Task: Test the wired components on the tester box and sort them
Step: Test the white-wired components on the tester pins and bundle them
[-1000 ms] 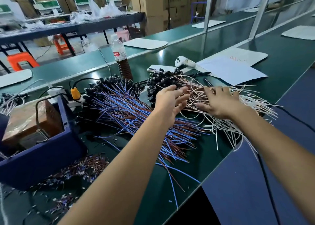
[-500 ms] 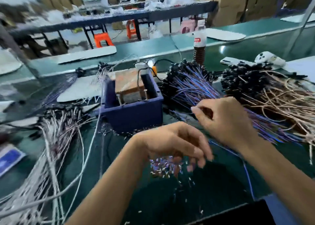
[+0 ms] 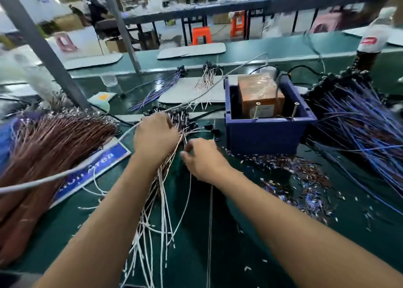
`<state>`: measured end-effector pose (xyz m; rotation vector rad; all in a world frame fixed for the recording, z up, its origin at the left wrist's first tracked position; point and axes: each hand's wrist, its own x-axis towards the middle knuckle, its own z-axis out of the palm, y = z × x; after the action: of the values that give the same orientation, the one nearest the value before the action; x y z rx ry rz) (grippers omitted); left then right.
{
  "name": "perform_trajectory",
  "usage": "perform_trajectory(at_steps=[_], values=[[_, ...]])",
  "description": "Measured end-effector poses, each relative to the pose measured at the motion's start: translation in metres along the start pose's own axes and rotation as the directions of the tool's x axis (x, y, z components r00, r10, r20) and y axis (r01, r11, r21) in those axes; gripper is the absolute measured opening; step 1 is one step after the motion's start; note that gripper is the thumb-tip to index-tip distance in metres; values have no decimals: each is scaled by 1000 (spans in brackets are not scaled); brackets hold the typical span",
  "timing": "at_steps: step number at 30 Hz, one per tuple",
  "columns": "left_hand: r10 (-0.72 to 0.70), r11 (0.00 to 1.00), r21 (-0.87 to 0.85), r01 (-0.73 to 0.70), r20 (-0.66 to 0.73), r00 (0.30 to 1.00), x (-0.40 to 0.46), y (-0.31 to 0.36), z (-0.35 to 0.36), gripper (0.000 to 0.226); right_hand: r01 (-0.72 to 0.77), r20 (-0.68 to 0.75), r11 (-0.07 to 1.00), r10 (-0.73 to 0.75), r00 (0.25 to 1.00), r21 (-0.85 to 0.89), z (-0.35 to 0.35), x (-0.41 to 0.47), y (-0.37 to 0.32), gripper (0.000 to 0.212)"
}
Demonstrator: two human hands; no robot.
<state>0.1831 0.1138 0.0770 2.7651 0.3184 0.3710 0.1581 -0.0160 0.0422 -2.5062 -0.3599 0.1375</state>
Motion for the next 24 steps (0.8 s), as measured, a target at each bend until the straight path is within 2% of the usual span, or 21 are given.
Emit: perform_trajectory(at_steps=[1, 4, 8, 13, 16, 18, 21, 24], values=[[5, 999, 39, -5, -14, 1000, 3, 3, 6, 19, -17, -17, 998, 16, 1000, -61, 7, 9, -5, 26], [20, 988, 150, -30, 72, 997, 15, 13, 22, 25, -17, -51, 971, 5, 999, -240, 13, 25, -10, 30], [23, 979, 196, -50, 138, 990, 27, 17, 29, 21, -51, -63, 981, 40, 997, -188, 13, 30, -3, 29], [5, 998, -56, -1, 78, 997, 25, 13, 27, 6, -113, -111, 989, 102, 989, -98, 25, 33, 1, 54], [12, 953, -304, 12, 76, 997, 24, 19, 25, 15, -69, -96, 995, 61, 993, -78, 24, 34, 5, 46], [29, 886, -464, 21, 100, 995, 22, 26, 26, 16, -70, -76, 997, 71, 995, 17, 19, 33, 9, 32], [23, 809, -588, 25, 74, 997, 10, 37, 24, 18, -20, -68, 960, 41, 997, 278, 18, 28, 19, 39], [15, 584, -810, 59, 83, 996, -5, 42, 7, 22, 139, -133, 777, -71, 988, 614, 13, 10, 24, 40]])
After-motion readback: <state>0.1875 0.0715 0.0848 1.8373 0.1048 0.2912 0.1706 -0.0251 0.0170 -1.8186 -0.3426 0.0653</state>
